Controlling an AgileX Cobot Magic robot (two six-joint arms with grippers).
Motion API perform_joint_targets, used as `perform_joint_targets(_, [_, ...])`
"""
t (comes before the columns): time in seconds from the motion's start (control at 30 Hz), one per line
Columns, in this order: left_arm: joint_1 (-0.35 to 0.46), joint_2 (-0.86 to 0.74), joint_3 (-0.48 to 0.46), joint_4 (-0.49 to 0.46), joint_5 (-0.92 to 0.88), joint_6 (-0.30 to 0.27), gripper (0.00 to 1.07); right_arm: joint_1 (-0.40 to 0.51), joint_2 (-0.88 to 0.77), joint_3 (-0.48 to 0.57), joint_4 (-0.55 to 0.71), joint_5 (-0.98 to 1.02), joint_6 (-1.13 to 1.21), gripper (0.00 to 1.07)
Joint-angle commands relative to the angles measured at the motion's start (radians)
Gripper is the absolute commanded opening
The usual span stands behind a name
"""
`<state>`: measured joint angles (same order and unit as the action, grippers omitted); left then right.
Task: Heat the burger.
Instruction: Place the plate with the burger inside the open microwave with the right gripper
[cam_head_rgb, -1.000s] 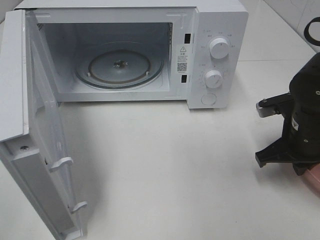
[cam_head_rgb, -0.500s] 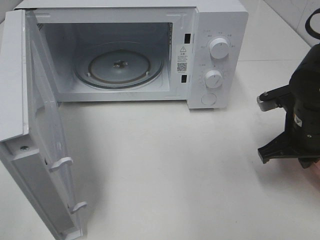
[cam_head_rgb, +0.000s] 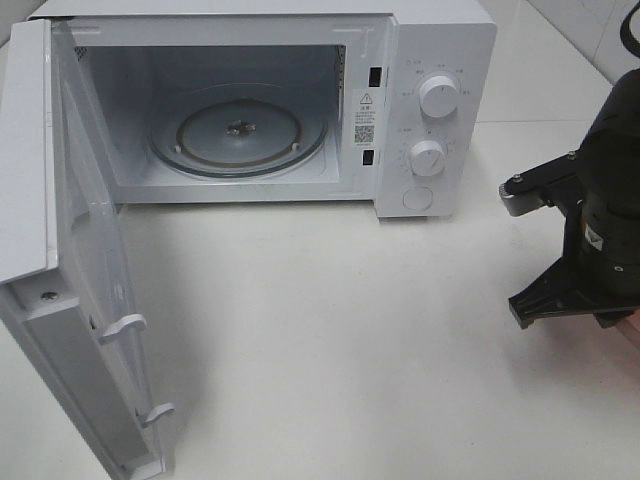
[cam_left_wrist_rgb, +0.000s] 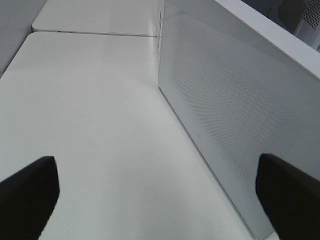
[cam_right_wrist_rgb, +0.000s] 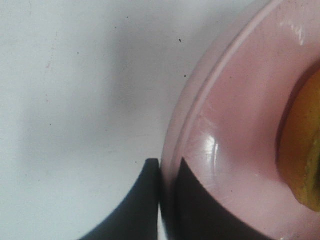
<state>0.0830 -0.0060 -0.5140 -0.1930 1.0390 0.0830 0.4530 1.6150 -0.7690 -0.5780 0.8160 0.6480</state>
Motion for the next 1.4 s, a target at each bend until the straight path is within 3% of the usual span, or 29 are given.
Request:
perform_joint_targets(0.03, [-0.002,-0.020,0.003,0.001,-0.008,0.001,1.00,0.017,-0.012,0.001,-0.057,0.067,-0.005,0.00])
perform_joint_targets(0.47, [-0.002,-0.020,0.003,0.001,-0.008,0.001,1.00,0.132,-0.018,0.001,-0.061,0.142,-0.006,0.00])
perform_joint_targets(1.4, [-0.002,-0.020,0.003,0.001,-0.008,0.001,1.00,0.376,-0.207,0.111,-0.082,0.237,-0.011,0.00])
